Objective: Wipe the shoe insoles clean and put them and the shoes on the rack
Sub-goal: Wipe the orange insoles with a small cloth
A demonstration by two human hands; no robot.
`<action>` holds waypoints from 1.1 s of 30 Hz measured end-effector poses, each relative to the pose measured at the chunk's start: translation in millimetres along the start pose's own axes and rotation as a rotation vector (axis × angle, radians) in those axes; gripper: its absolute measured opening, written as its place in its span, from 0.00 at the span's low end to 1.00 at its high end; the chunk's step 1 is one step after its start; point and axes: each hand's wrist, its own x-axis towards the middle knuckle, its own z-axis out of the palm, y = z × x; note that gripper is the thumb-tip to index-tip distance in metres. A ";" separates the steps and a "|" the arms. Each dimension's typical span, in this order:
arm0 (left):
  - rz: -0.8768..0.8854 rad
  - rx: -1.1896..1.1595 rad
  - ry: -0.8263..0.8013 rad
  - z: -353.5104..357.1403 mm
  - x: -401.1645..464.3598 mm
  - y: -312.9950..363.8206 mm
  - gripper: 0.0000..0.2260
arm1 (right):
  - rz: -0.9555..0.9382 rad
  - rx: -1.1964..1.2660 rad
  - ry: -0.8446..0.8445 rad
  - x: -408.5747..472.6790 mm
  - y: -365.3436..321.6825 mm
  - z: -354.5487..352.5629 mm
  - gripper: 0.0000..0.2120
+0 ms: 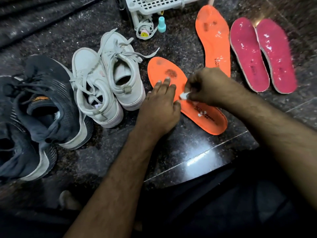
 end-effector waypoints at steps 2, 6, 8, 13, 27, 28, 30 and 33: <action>0.005 -0.002 -0.014 0.0 -0.5 -1.0 0.30 | 0.065 -0.015 0.199 3.6 5.5 -9.6 0.08; 0.038 0.038 -0.006 1.2 0.8 -5.4 0.30 | -0.016 0.028 -0.044 0.7 -8.1 -2.2 0.04; 0.032 0.044 0.010 2.2 1.8 -4.6 0.32 | 0.005 -0.022 -0.020 4.0 -5.8 5.8 0.05; 0.008 0.066 0.015 2.4 1.5 -3.1 0.35 | 0.014 -0.013 0.082 0.8 -0.8 -15.1 0.06; 0.019 0.133 0.049 -0.1 2.6 -0.3 0.29 | -0.030 -0.095 0.008 0.8 -5.4 -10.9 0.06; 0.012 0.136 0.051 -0.7 2.3 -0.1 0.28 | 0.003 -0.087 0.070 2.6 -2.1 -14.2 0.06; 0.000 0.138 0.073 -3.5 0.7 2.3 0.27 | 0.025 -0.071 0.009 1.8 1.6 -16.0 0.05; -0.009 0.161 0.114 -5.7 0.0 9.7 0.24 | -0.034 -0.093 -0.104 -2.3 -3.6 -1.9 0.08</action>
